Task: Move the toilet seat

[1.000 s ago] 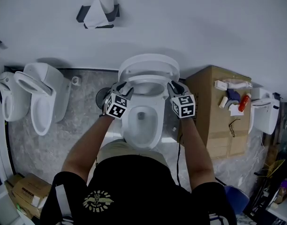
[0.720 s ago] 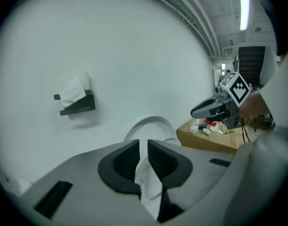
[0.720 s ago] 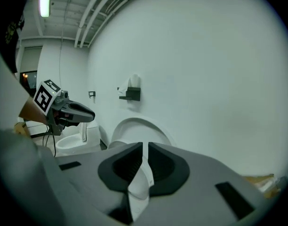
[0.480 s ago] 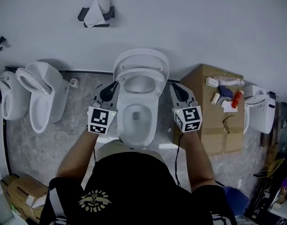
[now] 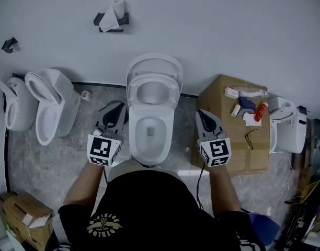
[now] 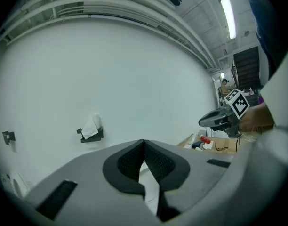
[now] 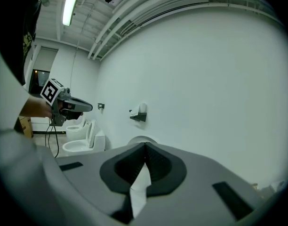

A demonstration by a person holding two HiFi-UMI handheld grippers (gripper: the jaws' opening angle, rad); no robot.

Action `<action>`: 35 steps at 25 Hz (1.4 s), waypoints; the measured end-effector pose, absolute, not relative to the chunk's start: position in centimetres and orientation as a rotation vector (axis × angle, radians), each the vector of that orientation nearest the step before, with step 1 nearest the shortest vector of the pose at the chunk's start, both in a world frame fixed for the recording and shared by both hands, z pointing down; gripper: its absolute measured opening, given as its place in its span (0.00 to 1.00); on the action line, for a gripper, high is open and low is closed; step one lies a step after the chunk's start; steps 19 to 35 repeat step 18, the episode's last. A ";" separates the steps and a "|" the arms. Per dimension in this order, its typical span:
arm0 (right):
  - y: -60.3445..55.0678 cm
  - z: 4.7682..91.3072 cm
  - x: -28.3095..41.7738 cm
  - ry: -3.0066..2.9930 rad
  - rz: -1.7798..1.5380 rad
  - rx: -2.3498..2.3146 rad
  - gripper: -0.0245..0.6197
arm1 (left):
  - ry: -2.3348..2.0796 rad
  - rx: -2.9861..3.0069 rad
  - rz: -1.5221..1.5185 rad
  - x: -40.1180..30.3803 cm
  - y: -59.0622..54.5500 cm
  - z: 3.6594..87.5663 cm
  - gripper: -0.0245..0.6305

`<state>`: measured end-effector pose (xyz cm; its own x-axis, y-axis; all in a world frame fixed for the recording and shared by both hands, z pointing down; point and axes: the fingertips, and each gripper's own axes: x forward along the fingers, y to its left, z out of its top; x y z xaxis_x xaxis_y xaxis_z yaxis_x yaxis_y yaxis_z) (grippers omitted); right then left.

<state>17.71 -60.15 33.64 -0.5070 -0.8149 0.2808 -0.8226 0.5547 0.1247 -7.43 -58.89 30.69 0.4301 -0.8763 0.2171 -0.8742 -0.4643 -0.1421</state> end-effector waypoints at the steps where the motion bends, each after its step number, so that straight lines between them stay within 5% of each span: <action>1: -59.4 33.5 18.0 -2.496 0.045 1.350 0.09 | 1.632 -2.652 -0.424 -7.3 -58.2 30.6 0.07; 35: -56.7 31.8 16.9 -2.595 -0.023 1.259 0.09 | 1.552 -2.632 -0.443 -2.9 -55.6 29.4 0.07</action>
